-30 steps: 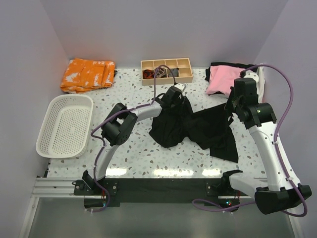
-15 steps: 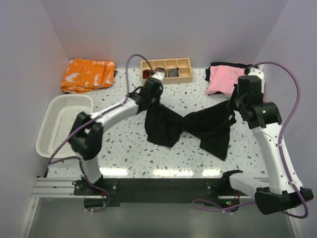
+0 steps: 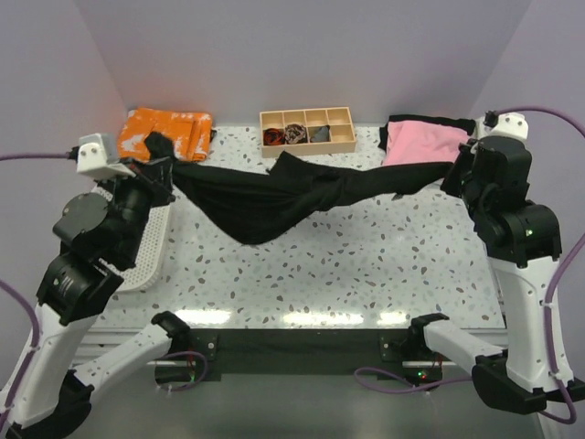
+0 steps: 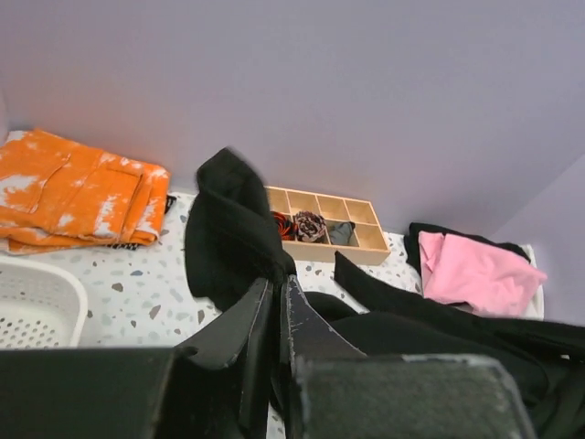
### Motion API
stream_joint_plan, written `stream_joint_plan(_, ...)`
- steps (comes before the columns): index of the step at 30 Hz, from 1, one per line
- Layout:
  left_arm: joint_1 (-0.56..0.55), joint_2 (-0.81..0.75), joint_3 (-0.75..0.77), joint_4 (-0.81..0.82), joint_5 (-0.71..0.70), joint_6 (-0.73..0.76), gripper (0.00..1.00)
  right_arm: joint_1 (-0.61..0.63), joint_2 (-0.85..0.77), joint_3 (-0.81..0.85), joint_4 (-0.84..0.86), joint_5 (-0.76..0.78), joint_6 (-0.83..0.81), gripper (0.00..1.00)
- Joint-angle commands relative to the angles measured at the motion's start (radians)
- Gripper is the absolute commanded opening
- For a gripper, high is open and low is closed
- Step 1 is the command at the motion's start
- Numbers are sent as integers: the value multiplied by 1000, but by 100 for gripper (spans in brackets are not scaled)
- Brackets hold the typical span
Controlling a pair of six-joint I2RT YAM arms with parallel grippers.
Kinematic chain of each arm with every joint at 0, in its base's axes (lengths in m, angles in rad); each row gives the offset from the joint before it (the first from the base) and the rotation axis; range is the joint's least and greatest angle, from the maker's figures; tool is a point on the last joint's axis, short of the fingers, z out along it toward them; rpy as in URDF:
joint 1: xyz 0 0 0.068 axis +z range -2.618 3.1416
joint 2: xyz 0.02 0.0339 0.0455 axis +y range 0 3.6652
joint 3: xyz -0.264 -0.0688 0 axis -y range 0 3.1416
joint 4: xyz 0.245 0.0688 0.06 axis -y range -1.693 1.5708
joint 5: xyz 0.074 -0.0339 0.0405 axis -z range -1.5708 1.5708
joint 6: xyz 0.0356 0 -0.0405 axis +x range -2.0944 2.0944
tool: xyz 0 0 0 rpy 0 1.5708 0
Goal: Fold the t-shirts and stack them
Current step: Flatten out the tshirt
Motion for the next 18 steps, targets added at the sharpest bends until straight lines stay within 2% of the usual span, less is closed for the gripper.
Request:
stream_joint_plan(1, 0, -78, -17, -69, -122, -56, 9, -3, 64, 48, -78, -29, -63, 0)
stream_joint_plan(3, 0, -77, -11, -73, -134, -47, 9, -5, 50, 8, -55, -83, -69, 0)
stream_joint_plan(5, 0, -54, 5, -101, -125, -46, 9, -5, -4, -63, 12, -222, -87, 0)
stream_joint_plan(8, 0, 52, 17, -136, -63, -47, 15, -5, -21, -57, 3, -244, -95, 0)
stream_joint_plan(9, 0, 83, 22, -147, -46, -47, 23, -5, -39, -66, 26, -261, -104, 0)
stream_joint_plan(11, 0, 165, 26, -179, -21, -50, 32, -5, -87, -78, 84, -295, -120, 0)
stream_joint_plan(12, 0, 190, 20, -182, -13, -47, 55, -5, -87, -71, 92, -333, -129, 0)
stream_joint_plan(13, 0, 216, 0, -174, -1, -40, 65, -3, -70, -43, 88, -347, -133, 0)
stream_joint_plan(14, 0, 264, -14, -171, -6, -39, 67, -3, -61, -32, 82, -352, -133, 0)
stream_joint_plan(17, 0, 336, -89, -113, 8, -38, 83, -5, -29, -43, 88, -352, -130, 0)
stream_joint_plan(18, 0, 350, -106, -95, 25, -38, 83, -5, -22, -60, 91, -352, -129, 0)
